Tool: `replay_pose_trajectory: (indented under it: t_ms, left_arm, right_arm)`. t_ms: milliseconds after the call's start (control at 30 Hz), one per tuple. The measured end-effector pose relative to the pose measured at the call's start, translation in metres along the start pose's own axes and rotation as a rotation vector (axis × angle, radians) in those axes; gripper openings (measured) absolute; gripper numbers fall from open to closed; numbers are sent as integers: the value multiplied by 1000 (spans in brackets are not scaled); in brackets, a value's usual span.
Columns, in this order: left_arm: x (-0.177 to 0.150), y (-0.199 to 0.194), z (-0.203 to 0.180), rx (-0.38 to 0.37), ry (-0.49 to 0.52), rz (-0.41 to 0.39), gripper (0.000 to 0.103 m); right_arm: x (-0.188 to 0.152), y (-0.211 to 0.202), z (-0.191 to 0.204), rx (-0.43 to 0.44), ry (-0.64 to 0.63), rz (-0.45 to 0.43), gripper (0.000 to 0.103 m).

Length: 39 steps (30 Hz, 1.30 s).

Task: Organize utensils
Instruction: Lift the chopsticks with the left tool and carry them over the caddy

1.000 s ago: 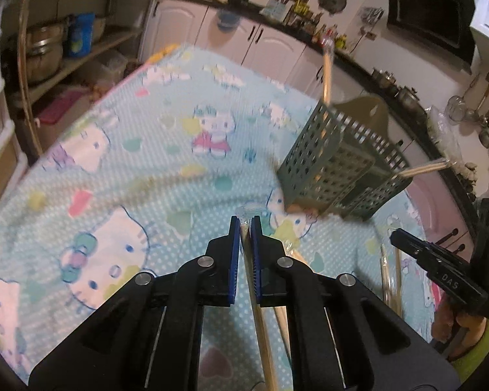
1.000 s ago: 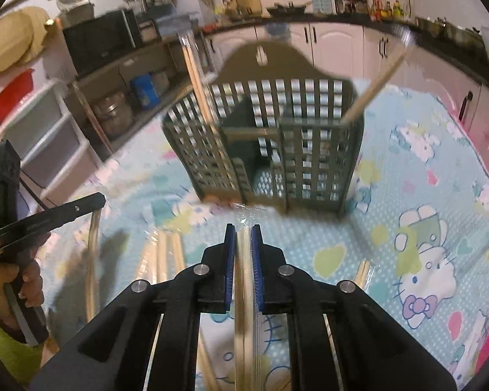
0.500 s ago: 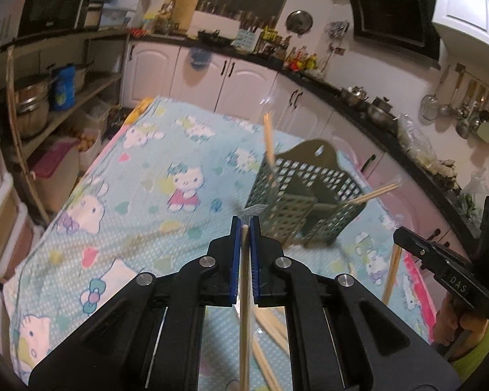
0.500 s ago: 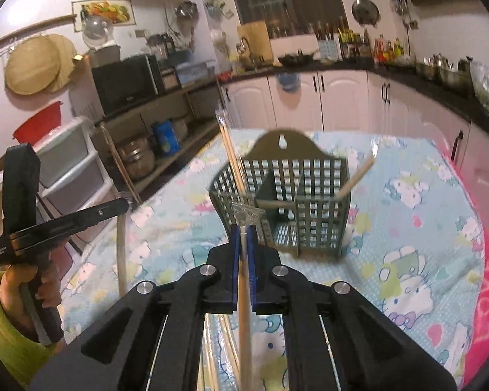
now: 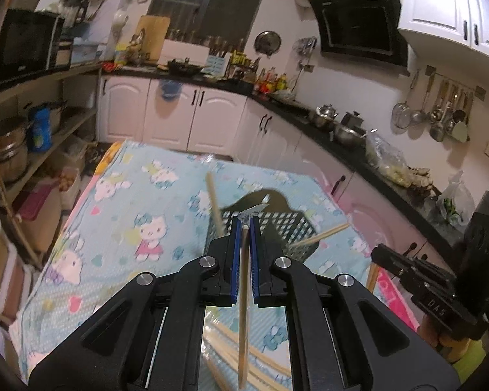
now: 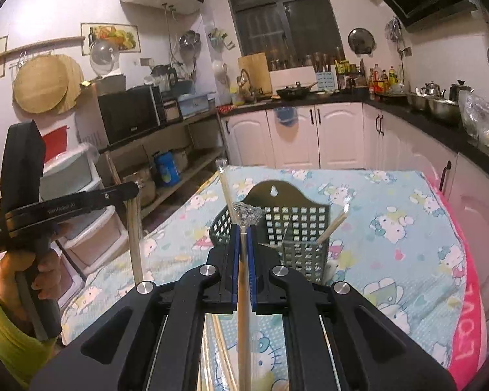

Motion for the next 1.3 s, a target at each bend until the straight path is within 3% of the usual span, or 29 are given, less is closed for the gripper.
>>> replay_pose_trajectory:
  t_ms: [300, 767, 1300]
  left_arm:
    - [28, 17, -27, -29, 52, -28, 1]
    - [71, 56, -43, -32, 110, -72, 1]
    - [111, 87, -27, -20, 66, -178, 1]
  right_arm:
    - [28, -12, -13, -27, 2, -79, 5]
    - [80, 3, -27, -47, 4, -176, 5]
    - [127, 41, -31, -84, -8, -270, 5]
Point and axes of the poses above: each gripper's, at about its wrist camera, not at the fingertips, and y roughly the way its jaws point, z to its left, x to its top, the point moved 9 cm from there along y, roughly the way its jaws point, and after that the axes turned 10 degrees about -x, right-handed, at the moved point
